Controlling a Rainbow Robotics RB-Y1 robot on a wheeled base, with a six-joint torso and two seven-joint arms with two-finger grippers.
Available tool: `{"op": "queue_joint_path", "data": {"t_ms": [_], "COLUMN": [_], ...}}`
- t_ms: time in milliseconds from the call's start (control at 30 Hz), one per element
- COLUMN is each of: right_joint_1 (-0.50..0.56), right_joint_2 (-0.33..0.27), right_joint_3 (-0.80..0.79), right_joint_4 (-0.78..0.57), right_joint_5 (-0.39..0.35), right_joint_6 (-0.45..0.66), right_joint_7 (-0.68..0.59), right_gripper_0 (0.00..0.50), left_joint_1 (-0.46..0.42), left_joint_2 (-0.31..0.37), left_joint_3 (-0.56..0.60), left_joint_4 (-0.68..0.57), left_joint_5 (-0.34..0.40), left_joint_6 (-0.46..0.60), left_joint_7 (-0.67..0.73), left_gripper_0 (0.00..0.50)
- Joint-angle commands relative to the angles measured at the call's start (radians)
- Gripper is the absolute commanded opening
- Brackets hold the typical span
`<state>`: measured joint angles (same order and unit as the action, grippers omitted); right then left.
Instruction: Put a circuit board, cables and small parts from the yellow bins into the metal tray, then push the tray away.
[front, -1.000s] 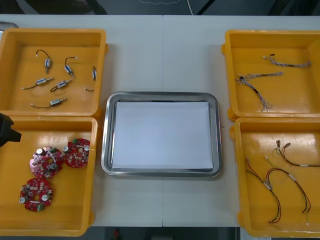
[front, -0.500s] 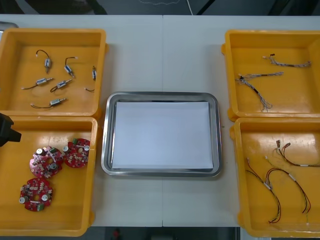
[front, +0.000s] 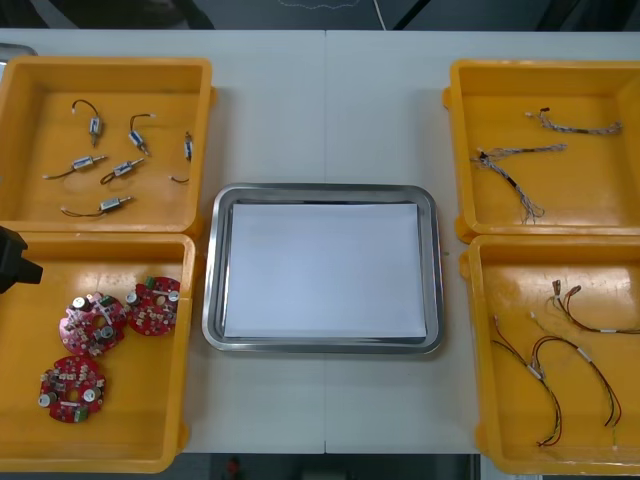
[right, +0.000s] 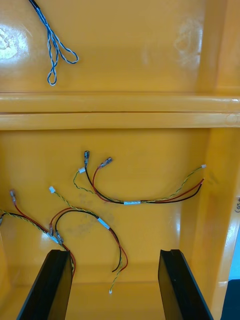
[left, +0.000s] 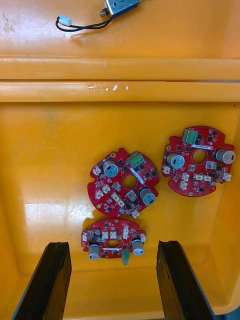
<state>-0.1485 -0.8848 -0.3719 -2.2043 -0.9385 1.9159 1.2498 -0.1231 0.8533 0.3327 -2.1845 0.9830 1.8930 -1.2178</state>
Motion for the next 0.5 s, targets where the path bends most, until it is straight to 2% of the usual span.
{"op": "queue_joint_path", "data": {"t_ms": [33, 433, 500], "right_joint_1": [0.015, 0.015, 0.046], "right_joint_2": [-0.017, -0.017, 0.018], "right_joint_3": [-0.025, -0.025, -0.013], "right_joint_4": [-0.026, -0.026, -0.009], "right_joint_5": [-0.008, -0.008, -0.006], "right_joint_6": [0.004, 0.004, 0.004], "right_joint_7": [-0.02, -0.02, -0.02], "right_gripper_0": [0.5, 0.5, 0.5], "left_joint_1": [-0.027, -0.027, -0.027], "left_joint_2": [-0.01, -0.01, -0.01], "left_joint_3": [-0.004, -0.004, -0.004], "left_joint_4": [-0.001, -0.001, -0.001], "left_joint_5": [0.008, 0.008, 0.008], "left_joint_6": [0.011, 0.011, 0.011], "left_joint_7": [-0.036, -0.036, -0.036], "left_gripper_0": [0.5, 0.5, 0.5]}}
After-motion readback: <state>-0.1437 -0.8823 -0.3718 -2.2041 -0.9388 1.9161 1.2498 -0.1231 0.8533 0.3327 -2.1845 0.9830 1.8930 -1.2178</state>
